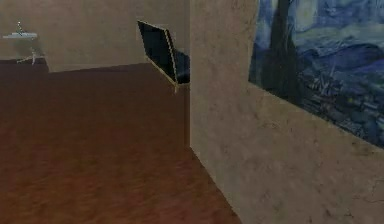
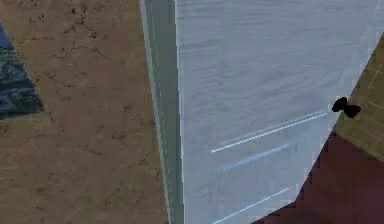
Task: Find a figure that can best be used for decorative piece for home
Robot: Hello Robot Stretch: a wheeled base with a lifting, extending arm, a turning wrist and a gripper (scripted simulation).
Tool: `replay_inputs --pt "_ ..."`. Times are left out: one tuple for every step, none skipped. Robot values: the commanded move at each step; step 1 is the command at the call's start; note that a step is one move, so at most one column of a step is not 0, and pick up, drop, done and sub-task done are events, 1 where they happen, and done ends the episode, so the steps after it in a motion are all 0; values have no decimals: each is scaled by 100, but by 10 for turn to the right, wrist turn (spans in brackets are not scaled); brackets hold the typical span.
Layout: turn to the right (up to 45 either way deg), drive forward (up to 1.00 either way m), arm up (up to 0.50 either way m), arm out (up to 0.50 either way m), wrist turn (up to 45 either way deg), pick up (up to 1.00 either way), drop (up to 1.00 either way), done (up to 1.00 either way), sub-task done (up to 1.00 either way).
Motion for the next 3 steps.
replay_inputs --pt "-420 0 0 0 0 0 0 0 0" --pt "0 100 0 0 0 0 0 0 0" --pt "0 100 0 0 0 0 0 0 0"
